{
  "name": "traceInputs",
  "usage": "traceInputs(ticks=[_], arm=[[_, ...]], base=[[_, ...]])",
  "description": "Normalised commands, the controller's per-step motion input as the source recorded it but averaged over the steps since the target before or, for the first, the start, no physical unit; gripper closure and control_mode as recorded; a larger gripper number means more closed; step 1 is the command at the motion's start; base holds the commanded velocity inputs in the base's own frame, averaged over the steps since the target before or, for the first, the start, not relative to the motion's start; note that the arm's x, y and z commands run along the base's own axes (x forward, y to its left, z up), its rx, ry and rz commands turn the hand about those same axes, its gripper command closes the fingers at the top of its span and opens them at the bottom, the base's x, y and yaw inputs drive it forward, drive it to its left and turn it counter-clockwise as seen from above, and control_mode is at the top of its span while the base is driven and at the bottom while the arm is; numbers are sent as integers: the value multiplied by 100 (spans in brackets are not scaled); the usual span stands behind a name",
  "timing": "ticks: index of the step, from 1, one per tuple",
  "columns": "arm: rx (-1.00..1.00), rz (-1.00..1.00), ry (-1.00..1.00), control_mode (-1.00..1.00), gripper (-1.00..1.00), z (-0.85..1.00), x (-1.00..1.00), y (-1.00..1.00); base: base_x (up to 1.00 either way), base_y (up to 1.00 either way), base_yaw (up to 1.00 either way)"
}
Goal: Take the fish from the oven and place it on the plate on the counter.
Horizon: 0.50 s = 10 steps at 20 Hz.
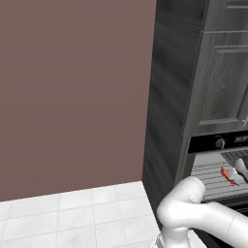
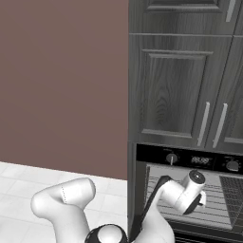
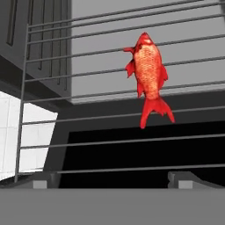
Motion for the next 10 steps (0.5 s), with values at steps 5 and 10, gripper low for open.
traceInputs(ticks=[5, 10], arm=[[-10, 0, -3, -100, -100, 0, 6, 12], [-9, 0, -5, -100, -100, -10, 28, 0]], base=[[0, 0, 0], [0, 0, 0]])
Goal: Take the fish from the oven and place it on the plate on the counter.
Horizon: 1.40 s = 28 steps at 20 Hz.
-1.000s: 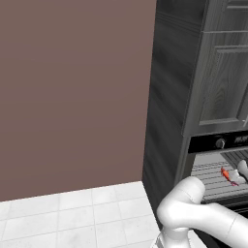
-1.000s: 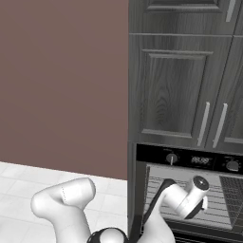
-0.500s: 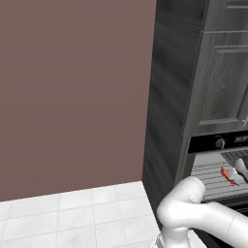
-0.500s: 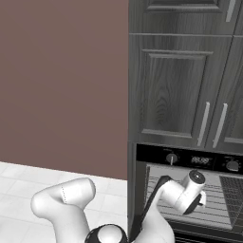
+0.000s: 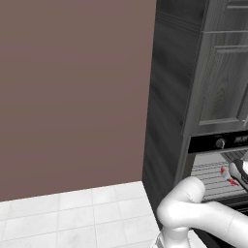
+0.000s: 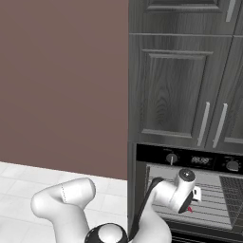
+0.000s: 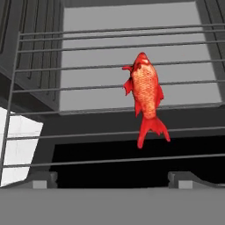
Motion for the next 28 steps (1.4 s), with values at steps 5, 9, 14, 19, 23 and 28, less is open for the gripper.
traceInputs(ticks=[5, 9, 14, 19, 23, 28], arm=[[-1, 0, -6, -100, -100, -10, 22, -2], [0, 0, -2, -100, -100, -18, 23, -21], [0, 0, 0, -100, -100, -22, 22, -32], [0, 0, 0, -100, -100, -13, 4, -22], [0, 0, 0, -100, -100, -23, 21, -16], [0, 0, 0, -100, -100, -27, 28, -19]], base=[[0, 0, 0], [0, 0, 0], [0, 0, 0], [0, 0, 0], [0, 0, 0], [0, 0, 0]])
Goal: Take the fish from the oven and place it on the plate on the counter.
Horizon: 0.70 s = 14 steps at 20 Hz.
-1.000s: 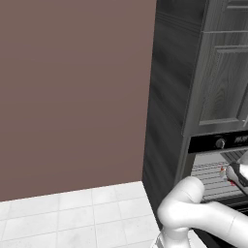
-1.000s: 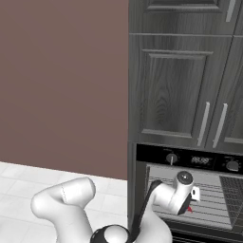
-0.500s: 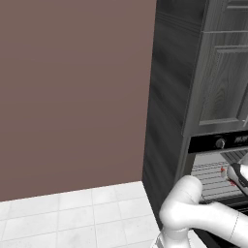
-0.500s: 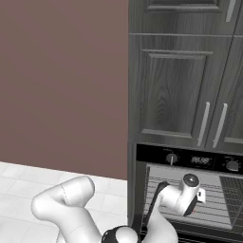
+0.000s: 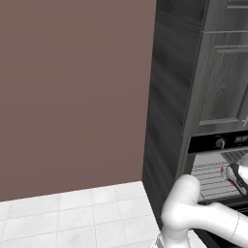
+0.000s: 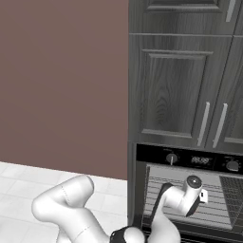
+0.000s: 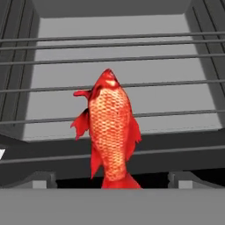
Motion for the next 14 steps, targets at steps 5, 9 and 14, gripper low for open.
traceInputs(ticks=[5, 9, 14], arm=[[0, 0, 0, -100, -100, -27, 38, -32], [0, 0, 1, -100, -100, -24, 30, -34], [0, 0, 1, -100, -100, -28, 8, -29]], base=[[0, 0, 0], [0, 0, 0], [0, 0, 0]])
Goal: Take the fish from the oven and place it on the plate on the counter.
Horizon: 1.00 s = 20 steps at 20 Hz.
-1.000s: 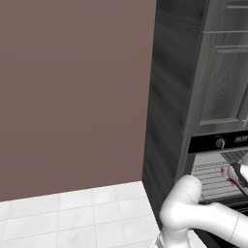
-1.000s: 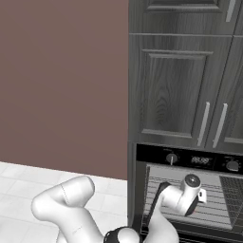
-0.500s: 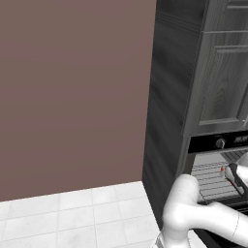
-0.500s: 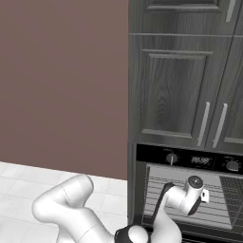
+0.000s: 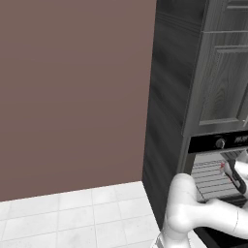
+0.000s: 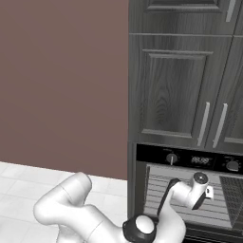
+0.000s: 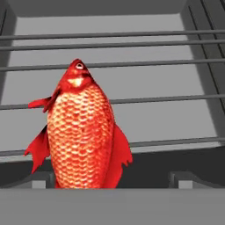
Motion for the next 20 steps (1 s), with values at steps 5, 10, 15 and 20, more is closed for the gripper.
traceInputs(ticks=[5, 10, 15, 20], arm=[[0, 0, 0, -100, -100, -20, -23, 0], [-7, 0, -3, -100, -100, -46, -46, 0], [-9, 0, -7, -100, -100, -58, -48, 0], [-5, 0, -8, -100, -100, -24, -8, 18]], base=[[0, 0, 0], [0, 0, 0], [0, 0, 0], [0, 0, 0]])
